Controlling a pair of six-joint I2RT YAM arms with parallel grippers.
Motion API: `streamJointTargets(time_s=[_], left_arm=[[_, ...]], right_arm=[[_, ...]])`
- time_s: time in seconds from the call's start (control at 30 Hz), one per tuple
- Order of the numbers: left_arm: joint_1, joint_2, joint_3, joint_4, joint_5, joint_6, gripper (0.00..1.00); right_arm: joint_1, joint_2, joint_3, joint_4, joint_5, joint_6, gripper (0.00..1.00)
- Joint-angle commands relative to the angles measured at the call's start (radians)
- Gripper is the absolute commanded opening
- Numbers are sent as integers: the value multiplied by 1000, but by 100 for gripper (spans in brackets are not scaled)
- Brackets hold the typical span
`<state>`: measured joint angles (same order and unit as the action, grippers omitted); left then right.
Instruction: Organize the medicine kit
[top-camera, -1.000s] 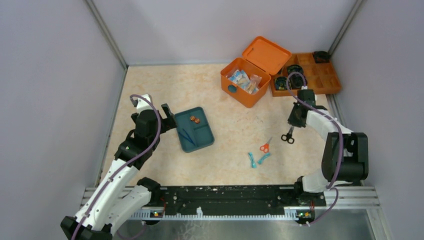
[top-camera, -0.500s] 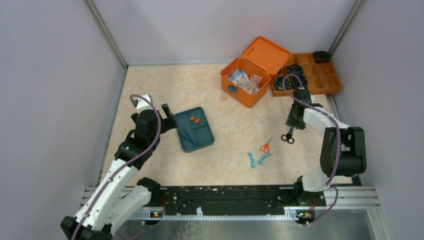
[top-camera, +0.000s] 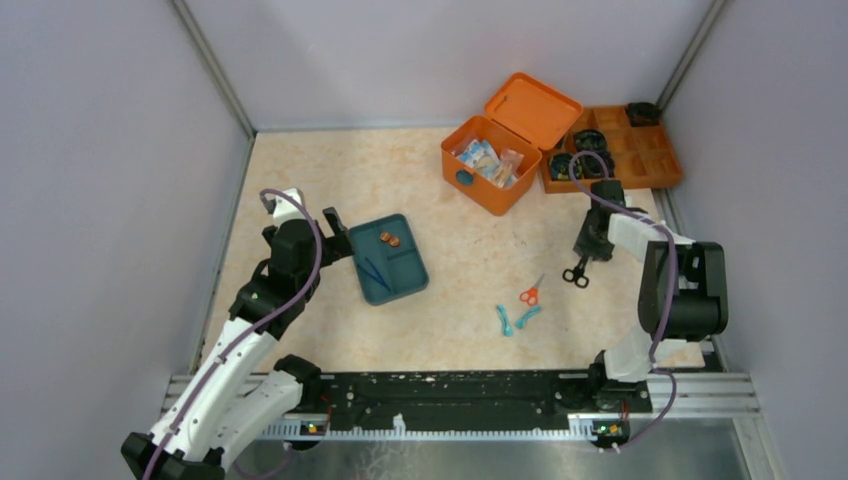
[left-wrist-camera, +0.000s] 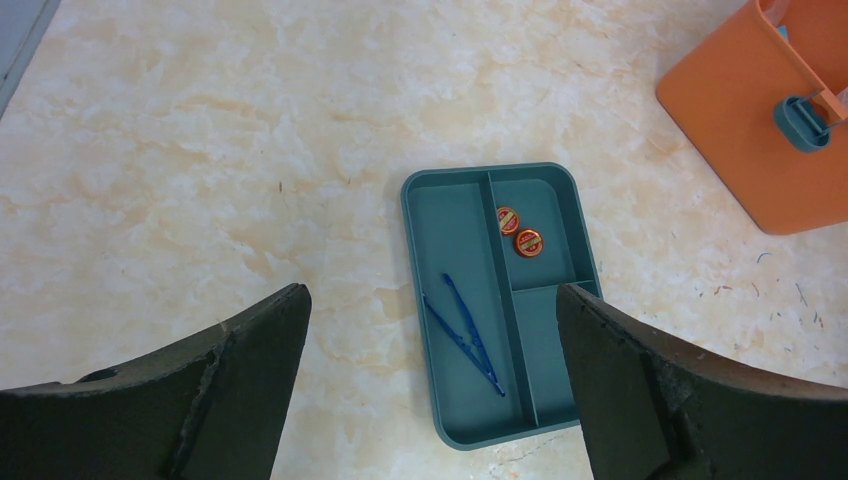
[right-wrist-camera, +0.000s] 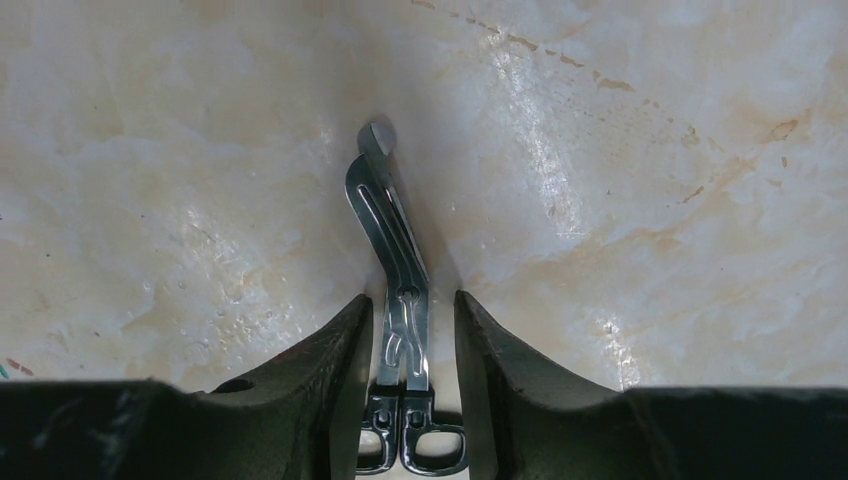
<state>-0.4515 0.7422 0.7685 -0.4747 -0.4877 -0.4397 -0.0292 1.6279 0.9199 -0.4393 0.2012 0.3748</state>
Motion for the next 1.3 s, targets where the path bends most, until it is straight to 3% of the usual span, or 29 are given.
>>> streamJointTargets(time_s=[0.0, 0.37, 0.83, 1.27], left_arm=[[4, -6, -15, 12, 6, 12, 99], [4, -5, -15, 15, 11, 12, 99], [4, -3, -15, 16, 12, 13, 99], [4, -3, -15, 15, 8, 13, 99]], right_arm=[[-2, 32, 20, 27, -4, 0, 35], [-2, 32, 18, 30, -6, 0, 2], [67, -83, 58, -20, 59, -40, 0], [112, -100, 76, -20, 20, -24, 0]])
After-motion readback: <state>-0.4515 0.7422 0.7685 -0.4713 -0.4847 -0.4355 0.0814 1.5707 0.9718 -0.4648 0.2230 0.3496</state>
